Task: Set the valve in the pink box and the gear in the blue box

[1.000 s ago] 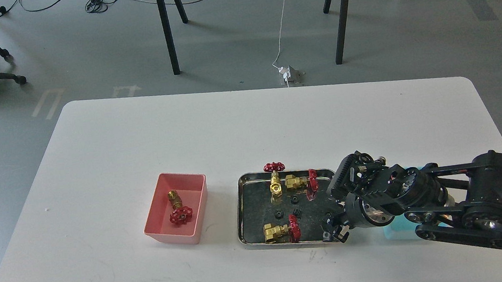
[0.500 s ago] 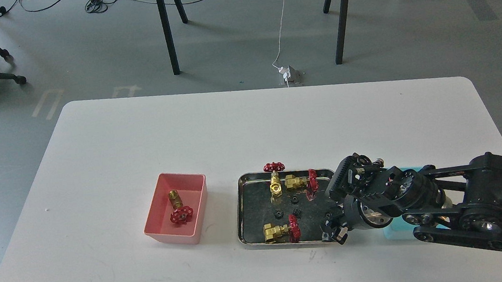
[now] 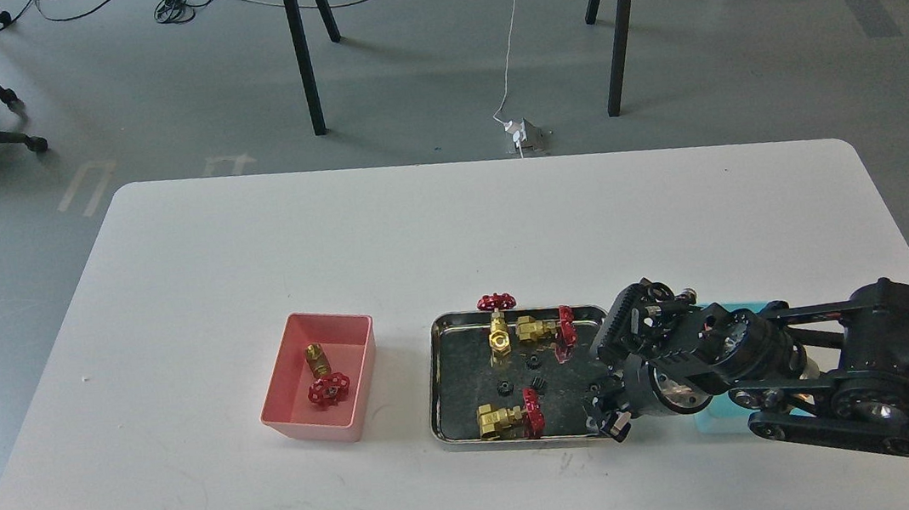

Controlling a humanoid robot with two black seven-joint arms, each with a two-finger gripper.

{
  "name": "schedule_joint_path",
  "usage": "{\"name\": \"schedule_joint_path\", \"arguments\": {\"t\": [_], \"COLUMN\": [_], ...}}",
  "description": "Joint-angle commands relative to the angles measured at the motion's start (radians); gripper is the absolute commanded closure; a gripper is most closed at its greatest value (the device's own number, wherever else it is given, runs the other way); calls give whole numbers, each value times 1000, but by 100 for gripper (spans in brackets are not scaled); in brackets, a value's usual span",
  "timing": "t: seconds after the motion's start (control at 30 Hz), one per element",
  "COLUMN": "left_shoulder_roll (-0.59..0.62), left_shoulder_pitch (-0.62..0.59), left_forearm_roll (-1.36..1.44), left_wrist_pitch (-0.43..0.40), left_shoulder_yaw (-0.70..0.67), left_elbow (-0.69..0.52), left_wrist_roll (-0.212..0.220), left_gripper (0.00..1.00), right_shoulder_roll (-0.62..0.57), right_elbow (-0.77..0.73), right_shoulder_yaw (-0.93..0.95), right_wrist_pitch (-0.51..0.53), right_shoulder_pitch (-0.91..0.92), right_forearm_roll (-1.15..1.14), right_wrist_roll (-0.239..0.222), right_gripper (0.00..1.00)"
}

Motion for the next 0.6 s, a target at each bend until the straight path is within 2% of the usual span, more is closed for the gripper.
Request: {"name": "schedule_joint_path", "arguments": {"t": [0.0, 0.37, 0.57], "left_shoulder_roll": [1, 0, -2], "left_shoulder_pitch": [0, 0, -5], "left_forearm_roll": [0, 0, 0], "left_wrist_pitch": [0, -2, 0], "left_shoulder_yaw": [0, 0, 0], "left_elbow": [0, 0, 0], "left_wrist_roll": [0, 0, 0], "left_gripper": [3, 3, 3], "right_shoulder_roll": [2, -18, -194], "right_elbow": [1, 72, 202], "right_shoulder_yaw": [2, 58, 157], "right_wrist_pitch": [0, 0, 0], "right_shoulder_pitch": [1, 18, 20], "right_forearm_roll": [1, 12, 23], "right_wrist_roll": [-1, -12, -12], "right_gripper": [88, 88, 88]}}
